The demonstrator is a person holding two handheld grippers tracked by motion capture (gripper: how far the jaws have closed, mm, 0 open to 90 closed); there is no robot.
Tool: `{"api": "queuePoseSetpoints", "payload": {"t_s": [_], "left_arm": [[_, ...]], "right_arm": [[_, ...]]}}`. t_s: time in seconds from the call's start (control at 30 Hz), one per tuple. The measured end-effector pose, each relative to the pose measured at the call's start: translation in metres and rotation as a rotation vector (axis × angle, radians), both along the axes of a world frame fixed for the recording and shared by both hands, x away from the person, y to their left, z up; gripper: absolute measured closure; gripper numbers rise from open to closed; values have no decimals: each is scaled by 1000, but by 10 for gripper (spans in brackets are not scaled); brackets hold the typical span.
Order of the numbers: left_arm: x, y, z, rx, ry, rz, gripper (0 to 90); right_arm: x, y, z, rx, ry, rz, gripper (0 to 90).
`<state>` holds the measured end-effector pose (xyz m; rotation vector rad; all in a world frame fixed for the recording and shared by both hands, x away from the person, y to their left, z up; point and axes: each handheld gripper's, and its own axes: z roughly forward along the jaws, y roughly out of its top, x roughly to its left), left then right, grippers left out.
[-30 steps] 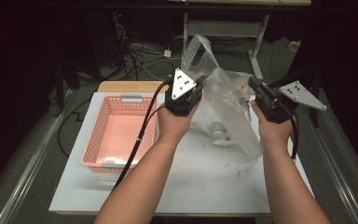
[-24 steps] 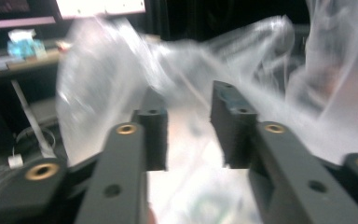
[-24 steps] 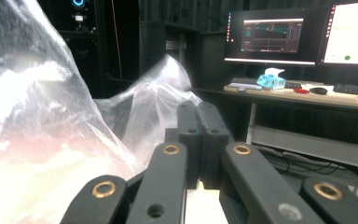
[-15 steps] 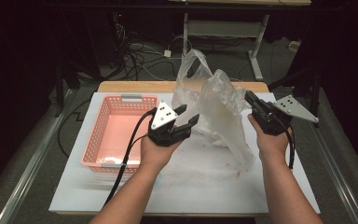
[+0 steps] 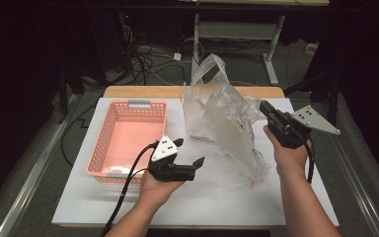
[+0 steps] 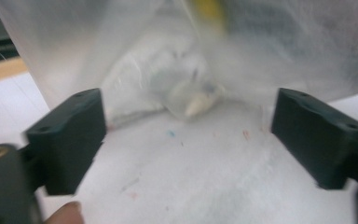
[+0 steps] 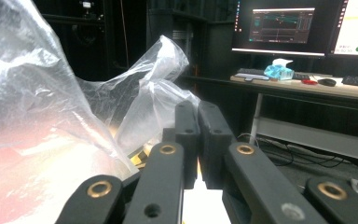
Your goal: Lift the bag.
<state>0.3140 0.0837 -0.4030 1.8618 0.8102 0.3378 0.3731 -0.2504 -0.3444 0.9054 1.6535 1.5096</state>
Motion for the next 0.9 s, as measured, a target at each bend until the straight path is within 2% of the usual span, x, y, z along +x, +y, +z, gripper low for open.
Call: {"api": "queuePoseSetpoints", "payload": {"t_s": [0.1, 0.2, 0.3, 0.4, 0.53, 0.77, 0.9], "left_arm": [[-1, -5, -7, 38, 29, -13, 0], [-2, -5, -11, 57, 24, -9, 0], [-3, -2, -13, 54, 30, -3, 0], [-5, 1, -14, 43, 13, -1, 0], [-7, 4, -16, 38, 12, 0, 0], [-10, 8, -21, 21, 20, 4, 0], [-11, 9, -24, 30, 24, 3, 0]], "right_arm": [[-4, -2, 1, 11, 3, -1, 876], [-8, -6, 2, 14, -11, 1, 873], [-12, -8, 2, 14, -6, 8, 862], [-15, -9, 1, 14, -2, 19, 842], [-20, -11, -3, 14, 20, 35, 799], [-31, -18, -18, -10, 68, 52, 753], [-37, -23, -27, -26, 90, 52, 733]]}}
